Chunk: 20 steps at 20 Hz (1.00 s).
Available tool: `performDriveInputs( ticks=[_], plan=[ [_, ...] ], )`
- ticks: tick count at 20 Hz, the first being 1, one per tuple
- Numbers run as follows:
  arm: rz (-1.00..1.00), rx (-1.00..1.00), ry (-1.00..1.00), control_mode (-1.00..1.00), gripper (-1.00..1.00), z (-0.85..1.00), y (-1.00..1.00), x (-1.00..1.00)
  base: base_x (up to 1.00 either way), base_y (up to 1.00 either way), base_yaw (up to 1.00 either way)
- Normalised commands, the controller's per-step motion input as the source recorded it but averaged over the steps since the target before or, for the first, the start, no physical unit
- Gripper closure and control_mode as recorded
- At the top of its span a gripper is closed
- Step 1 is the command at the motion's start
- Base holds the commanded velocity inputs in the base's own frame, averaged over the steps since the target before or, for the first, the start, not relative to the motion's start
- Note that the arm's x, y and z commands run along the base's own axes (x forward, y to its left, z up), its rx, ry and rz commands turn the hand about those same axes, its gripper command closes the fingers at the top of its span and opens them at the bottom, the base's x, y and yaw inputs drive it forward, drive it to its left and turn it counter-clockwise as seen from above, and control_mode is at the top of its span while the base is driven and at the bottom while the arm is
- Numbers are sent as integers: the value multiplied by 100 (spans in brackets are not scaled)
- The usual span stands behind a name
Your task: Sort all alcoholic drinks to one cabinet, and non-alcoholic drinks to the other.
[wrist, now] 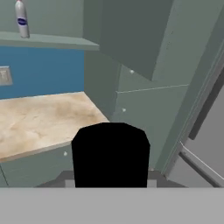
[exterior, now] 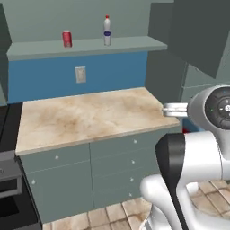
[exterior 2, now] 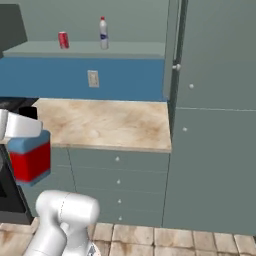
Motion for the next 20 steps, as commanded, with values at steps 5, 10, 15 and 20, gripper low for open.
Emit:
performDriveInputs(
  ticks=[5, 10, 15, 20],
  plan=[
    [0, 0, 0, 100, 100, 0, 0, 0, -75, 39, 0],
    [0, 0, 0, 100, 100, 0, 0, 0, -33, 85, 0],
    [0, 0, 0, 100, 100, 0, 0, 0, -9, 100, 0],
    [0, 0, 0, 100, 100, 0, 0, 0, -12, 100, 0]
  ],
)
